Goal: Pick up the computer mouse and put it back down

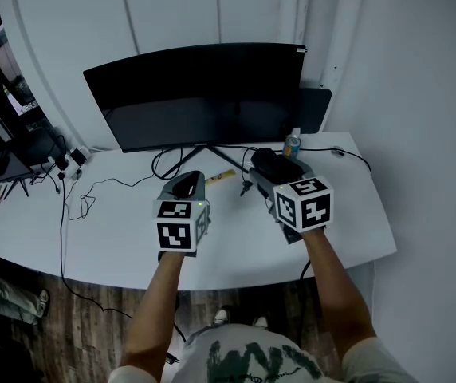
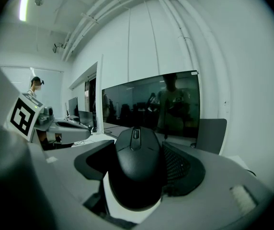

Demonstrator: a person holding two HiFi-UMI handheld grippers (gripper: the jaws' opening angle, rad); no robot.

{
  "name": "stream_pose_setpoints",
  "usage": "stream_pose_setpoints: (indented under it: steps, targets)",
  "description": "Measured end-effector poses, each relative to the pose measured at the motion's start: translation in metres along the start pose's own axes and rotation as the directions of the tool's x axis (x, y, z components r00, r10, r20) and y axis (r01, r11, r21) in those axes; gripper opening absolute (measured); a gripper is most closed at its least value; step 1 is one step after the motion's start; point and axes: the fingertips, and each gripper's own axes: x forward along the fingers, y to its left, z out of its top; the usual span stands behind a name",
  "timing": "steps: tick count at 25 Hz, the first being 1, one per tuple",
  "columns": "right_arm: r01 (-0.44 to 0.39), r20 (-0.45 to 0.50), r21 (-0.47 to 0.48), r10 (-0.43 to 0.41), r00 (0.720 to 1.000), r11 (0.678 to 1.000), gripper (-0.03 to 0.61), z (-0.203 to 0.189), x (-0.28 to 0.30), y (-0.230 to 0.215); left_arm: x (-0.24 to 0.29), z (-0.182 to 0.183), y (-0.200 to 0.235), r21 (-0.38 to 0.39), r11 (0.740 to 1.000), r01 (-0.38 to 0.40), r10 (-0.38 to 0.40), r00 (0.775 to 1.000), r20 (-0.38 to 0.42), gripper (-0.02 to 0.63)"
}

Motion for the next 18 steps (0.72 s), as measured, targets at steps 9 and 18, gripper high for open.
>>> stream_pose_setpoints:
  steps: [9,18]
  targets:
    - [0.016,-0.007,0.011,-0.016,1.0,1.0,0.314,-0.007,-0.002,-0.004,-0.001,-0.007,-0.003,-0.005,1.0,0.01,-0.01,1.0,-0.013,0.003]
    - [0.044,-0.049,0.039,-0.042,0.998,0.998,0.314,-0.036,0.0,-0.019,0.006,-0.023,-0.017,-0.001,0.999,0.035,-0.035,0.999,-0.038,0.003]
